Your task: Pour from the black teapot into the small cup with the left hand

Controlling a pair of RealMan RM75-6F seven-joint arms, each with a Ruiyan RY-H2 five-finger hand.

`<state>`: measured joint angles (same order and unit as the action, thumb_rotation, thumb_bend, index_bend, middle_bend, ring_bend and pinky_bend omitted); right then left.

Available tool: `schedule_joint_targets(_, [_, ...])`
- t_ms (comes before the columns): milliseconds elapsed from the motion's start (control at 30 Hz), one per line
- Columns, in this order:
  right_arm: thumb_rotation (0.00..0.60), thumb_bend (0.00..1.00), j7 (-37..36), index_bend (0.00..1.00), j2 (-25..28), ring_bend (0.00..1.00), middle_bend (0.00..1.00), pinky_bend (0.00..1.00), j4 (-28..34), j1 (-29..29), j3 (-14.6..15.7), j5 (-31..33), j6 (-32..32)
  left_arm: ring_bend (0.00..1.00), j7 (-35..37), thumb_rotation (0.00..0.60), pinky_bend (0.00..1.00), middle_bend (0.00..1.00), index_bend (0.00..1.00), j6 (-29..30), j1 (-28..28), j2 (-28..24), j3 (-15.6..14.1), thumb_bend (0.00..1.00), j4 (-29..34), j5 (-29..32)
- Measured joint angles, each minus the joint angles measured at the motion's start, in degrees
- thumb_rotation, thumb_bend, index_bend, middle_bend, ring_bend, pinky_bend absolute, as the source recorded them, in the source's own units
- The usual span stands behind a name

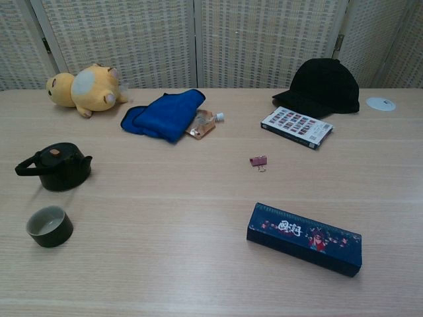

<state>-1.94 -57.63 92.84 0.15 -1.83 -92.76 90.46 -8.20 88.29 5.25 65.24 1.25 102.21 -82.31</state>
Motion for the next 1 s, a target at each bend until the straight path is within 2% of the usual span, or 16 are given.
schedule_joint_targets(233, [0.600,0.16,-0.99,0.24,0.34,0.17,0.28,0.17,-0.35,2.04,0.15,-1.27,-2.25,0.34,-0.87,0.357,0.00,0.42,0.51,0.09,-0.33,-0.18,0.05,0.14,0.84,-0.91])
schedule_joint_targets(500, [0.600,0.16,-0.61,0.24,0.87,0.17,0.28,0.17,-0.13,3.37,-1.46,-1.56,-1.38,0.34,-0.04,0.364,0.00,0.42,0.51,-1.98,2.19,-0.55,2.09,0.14,0.58,-1.98])
schedule_joint_targets(767, [0.600,0.16,0.70,0.24,1.72,0.17,0.28,0.17,1.06,3.19,-2.66,0.08,0.11,0.34,4.46,0.385,0.00,0.42,0.50,-10.26,9.20,0.48,5.68,0.14,-2.35,-1.79])
schedule_joint_targets(1000, [0.600,0.16,1.32,0.24,2.38,0.17,0.28,0.17,1.48,2.52,-2.85,1.64,0.51,0.34,6.63,0.370,0.00,0.42,0.43,-19.85,15.92,2.97,7.32,0.14,-6.78,-0.14])
